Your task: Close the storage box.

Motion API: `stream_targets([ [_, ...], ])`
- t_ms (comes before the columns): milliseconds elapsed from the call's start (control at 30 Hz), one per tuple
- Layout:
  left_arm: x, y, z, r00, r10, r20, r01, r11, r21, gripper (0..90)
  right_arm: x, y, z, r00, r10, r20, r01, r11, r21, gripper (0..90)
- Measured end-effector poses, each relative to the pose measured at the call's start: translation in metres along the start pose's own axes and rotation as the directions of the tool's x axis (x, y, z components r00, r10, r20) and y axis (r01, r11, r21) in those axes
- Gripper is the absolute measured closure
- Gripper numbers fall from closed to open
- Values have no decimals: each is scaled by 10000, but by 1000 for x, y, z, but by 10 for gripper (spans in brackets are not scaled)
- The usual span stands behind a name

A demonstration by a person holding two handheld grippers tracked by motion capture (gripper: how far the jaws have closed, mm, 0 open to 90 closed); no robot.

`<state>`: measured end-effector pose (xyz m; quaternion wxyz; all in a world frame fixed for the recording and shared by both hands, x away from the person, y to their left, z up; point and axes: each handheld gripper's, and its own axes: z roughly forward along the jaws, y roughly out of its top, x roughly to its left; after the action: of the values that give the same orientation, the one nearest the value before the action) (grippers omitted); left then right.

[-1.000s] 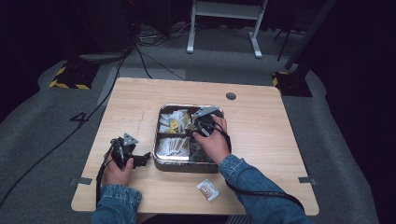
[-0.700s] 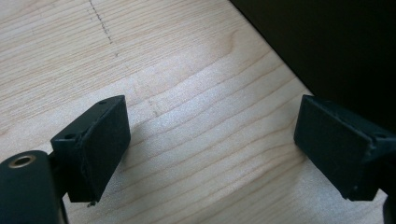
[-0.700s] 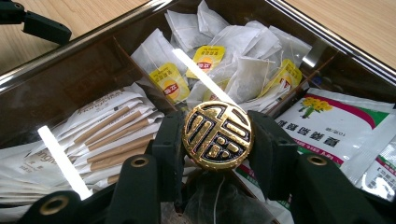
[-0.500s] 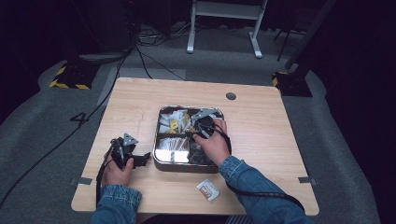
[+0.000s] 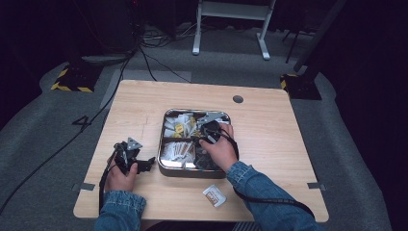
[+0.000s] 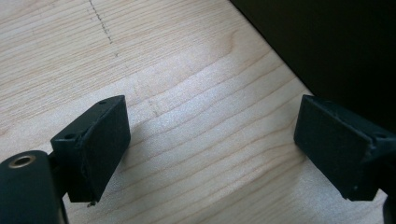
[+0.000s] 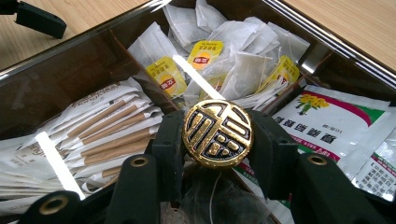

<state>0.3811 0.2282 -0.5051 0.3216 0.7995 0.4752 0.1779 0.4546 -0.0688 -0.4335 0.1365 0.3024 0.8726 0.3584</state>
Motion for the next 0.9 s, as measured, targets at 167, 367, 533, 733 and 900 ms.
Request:
stream_targets([
  [167,0,0,0,10000,0,2,0,10000,4,110,-1,1,0,10000,-4,-98,4,10000,20,563],
  [367,0,0,0,10000,-1,1,1,10000,2,111,-3,2,-5,9998,41,-188,-47,9995,-298,477],
  [533,0,0,0,10000,-2,0,2,10000,6,111,-6,4,-14,9998,72,-207,-83,9984,-555,420],
  [733,0,0,0,10000,-5,9,5,10000,10,107,-17,4,-35,9994,214,-254,-239,9946,-1011,383],
  [900,0,0,0,10000,-19,-33,19,10000,5,107,-27,3,-53,9993,295,-224,-321,9914,-1268,374],
])
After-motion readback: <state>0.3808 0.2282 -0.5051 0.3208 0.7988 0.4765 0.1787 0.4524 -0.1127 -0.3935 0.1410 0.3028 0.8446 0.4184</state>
